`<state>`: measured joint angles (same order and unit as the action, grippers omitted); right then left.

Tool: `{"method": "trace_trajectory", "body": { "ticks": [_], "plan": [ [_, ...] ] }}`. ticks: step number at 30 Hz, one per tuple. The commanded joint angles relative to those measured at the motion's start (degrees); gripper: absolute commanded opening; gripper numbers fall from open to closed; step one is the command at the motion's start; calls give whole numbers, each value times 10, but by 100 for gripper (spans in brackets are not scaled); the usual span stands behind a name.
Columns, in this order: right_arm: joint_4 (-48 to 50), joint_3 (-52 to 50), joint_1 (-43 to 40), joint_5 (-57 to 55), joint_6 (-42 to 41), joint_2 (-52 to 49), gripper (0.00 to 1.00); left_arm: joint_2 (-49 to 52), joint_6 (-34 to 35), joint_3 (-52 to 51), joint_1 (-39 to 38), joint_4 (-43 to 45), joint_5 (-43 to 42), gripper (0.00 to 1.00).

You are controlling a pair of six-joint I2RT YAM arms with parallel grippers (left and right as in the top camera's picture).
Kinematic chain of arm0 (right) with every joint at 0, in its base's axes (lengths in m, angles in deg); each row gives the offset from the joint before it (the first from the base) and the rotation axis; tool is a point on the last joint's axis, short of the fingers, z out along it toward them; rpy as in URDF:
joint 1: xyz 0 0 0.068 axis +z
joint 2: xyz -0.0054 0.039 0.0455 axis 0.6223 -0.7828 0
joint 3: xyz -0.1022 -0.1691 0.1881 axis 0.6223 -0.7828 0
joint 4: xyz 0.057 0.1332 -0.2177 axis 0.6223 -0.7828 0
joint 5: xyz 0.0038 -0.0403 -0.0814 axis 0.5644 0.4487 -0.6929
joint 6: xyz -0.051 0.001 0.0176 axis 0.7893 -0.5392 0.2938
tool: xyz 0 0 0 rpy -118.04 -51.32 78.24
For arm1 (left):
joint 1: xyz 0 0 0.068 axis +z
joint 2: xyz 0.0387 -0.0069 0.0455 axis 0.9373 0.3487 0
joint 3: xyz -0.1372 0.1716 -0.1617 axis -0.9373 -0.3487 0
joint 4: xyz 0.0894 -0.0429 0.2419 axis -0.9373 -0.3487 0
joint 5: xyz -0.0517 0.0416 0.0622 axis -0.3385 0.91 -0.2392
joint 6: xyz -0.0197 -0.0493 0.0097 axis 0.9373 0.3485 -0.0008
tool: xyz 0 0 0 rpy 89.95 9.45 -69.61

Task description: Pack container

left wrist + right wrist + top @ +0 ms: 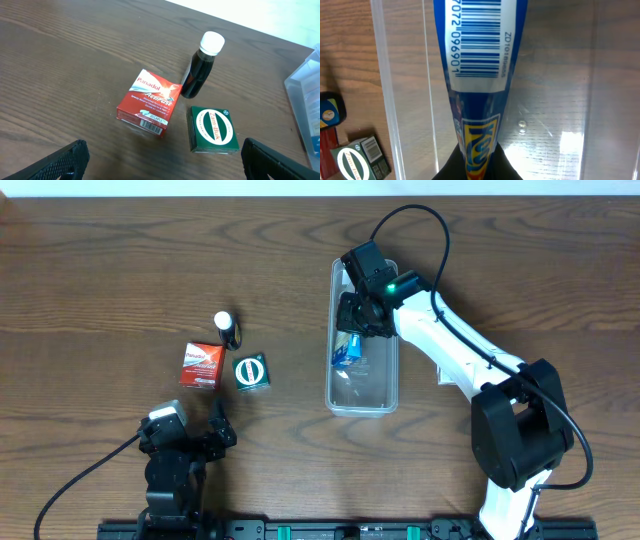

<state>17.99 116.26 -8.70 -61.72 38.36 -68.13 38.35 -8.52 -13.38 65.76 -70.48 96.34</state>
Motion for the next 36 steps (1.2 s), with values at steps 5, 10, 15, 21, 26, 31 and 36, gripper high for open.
{"method": "trace_trajectory", "body": {
  "ticks": [5, 10, 15, 21, 26, 31, 36],
  "plan": [
    [19, 4, 5, 1, 17, 3, 6, -3, -8, -11, 3, 0, 2, 98],
    [22, 4, 2, 1, 21, 3, 3, -3, -8, -11, 3, 0, 2, 98],
    [21, 4, 1, 3, 34, 3, 3, -3, -8, -11, 3, 0, 2, 98],
    [20, 4, 0, 3, 35, 3, 44, -3, -8, -11, 3, 0, 2, 98],
    [13, 4, -13, 7, 47, 31, 57, -3, -8, -11, 3, 0, 2, 98],
    [14, 4, -32, 7, 63, 96, 49, -3, -8, -11, 3, 0, 2, 98],
    [-9, 4, -32, -25, 86, 132, 32, -3, -8, -11, 3, 0, 2, 98]
  ]
}}
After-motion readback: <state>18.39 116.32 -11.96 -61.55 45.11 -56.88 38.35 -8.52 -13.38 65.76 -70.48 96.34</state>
